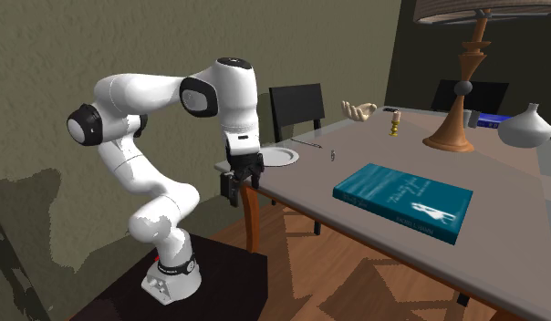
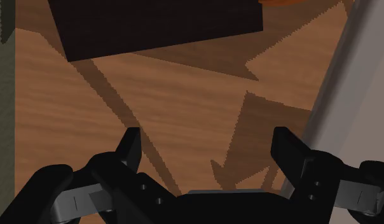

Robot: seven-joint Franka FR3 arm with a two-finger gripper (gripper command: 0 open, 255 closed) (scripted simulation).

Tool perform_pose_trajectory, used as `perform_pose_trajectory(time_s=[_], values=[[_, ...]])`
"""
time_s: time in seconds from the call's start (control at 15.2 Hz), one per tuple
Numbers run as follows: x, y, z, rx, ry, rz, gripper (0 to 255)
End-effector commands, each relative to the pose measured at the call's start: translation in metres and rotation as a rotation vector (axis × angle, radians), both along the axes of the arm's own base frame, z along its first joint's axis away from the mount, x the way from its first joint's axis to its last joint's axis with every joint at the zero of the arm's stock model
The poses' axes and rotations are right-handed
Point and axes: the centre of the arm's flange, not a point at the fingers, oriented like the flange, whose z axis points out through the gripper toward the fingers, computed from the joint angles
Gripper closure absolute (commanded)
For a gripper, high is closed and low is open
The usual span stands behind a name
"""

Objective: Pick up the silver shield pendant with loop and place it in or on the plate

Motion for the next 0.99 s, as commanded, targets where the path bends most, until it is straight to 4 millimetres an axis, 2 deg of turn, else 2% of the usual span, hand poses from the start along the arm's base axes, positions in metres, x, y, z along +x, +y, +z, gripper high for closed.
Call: perform_pose_trajectory(time_s=[0.0,0.46,0.92], values=[[0.0,0.0,0.0,0.0,0.0,0.0,0],[0.001,0.094,0.012,-0.022,0.013,-0.19,0],[0.02,0.187,0.022,-0.044,0.026,-0.379,0]])
